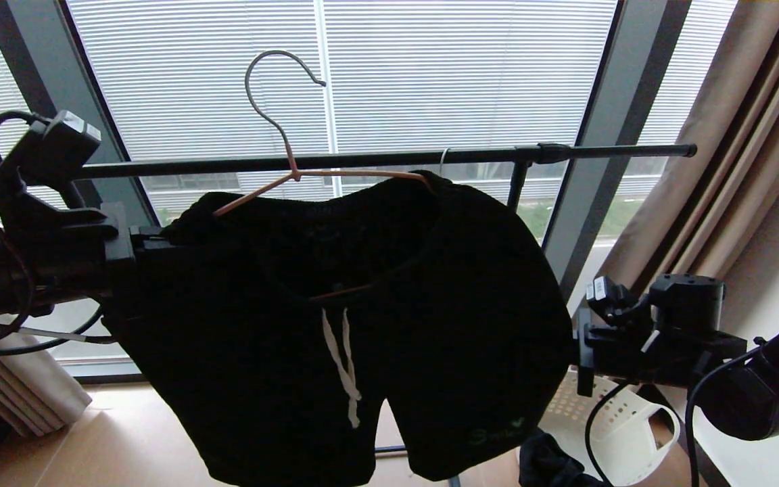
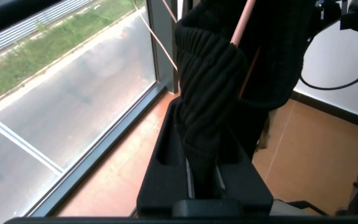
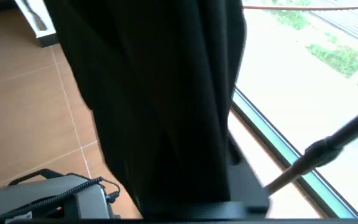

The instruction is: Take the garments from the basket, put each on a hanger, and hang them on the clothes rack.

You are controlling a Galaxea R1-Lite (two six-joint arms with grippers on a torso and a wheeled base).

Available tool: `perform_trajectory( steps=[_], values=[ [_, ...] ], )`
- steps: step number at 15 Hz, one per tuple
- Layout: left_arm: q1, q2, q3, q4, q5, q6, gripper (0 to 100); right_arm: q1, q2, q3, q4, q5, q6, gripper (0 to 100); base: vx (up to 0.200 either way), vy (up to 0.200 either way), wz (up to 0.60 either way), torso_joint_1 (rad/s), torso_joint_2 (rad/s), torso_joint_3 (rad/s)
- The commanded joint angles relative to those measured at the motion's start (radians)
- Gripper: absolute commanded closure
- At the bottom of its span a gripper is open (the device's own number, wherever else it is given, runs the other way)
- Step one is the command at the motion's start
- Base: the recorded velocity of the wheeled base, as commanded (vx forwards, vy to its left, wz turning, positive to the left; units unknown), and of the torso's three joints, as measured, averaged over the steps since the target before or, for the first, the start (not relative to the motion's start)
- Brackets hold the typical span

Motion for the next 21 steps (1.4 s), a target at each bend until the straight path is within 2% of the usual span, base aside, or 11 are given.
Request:
perform_trajectory(
  steps=[1,5,8,9,11,12,14,17,18,21],
  values=[
    [-0.003,-0.006,0.01,0.0,-0.001,0.0,100,0.019,-0.031,0.029,-0.004,-0.001,-0.009,0,0.0,0.0,0.0,0.0,0.0,0.0],
    [0.029,-0.052,0.061,0.001,0.001,-0.034,100,0.038,-0.101,0.061,-0.003,-0.046,-0.102,0,0.0,0.0,0.0,0.0,0.0,0.0],
    [0.101,-0.121,0.141,0.003,0.002,-0.046,100,0.084,-0.17,0.06,0.0,-0.216,-0.095,0,0.0,0.0,0.0,0.0,0.0,0.0],
    [0.141,-0.139,0.168,0.003,0.004,-0.046,100,0.121,-0.192,0.058,0.002,-0.306,-0.091,0,0.0,0.0,0.0,0.0,0.0,0.0],
    [0.179,-0.148,0.182,0.006,0.007,-0.044,100,0.174,-0.216,0.049,-0.003,-0.421,-0.036,0,0.0,0.0,0.0,0.0,0.0,0.0],
    [0.187,-0.148,0.182,0.006,0.007,-0.044,100,0.186,-0.227,0.043,-0.001,-0.454,-0.008,0,0.0,0.0,0.0,0.0,0.0,0.0],
    [0.205,-0.148,0.181,0.007,0.01,-0.041,100,0.234,-0.249,0.012,0.0,-0.553,0.086,0,0.0,0.0,0.0,0.0,0.0,0.0],
    [0.23,-0.15,0.185,0.013,0.019,-0.035,100,0.291,-0.249,-0.014,0.0,-0.705,0.122,0,0.0,0.0,0.0,0.0,0.0,0.0],
    [0.231,-0.15,0.198,0.013,0.019,-0.02,100,0.298,-0.249,-0.016,0.0,-0.719,0.122,0,0.0,0.0,0.0,0.0,0.0,0.0],
    [0.233,-0.147,0.228,0.079,0.044,0.167,100,0.303,-0.244,-0.016,0.0,-0.721,0.122,0,0.0,0.0,0.0,0.0,0.0,0.0]
  ],
)
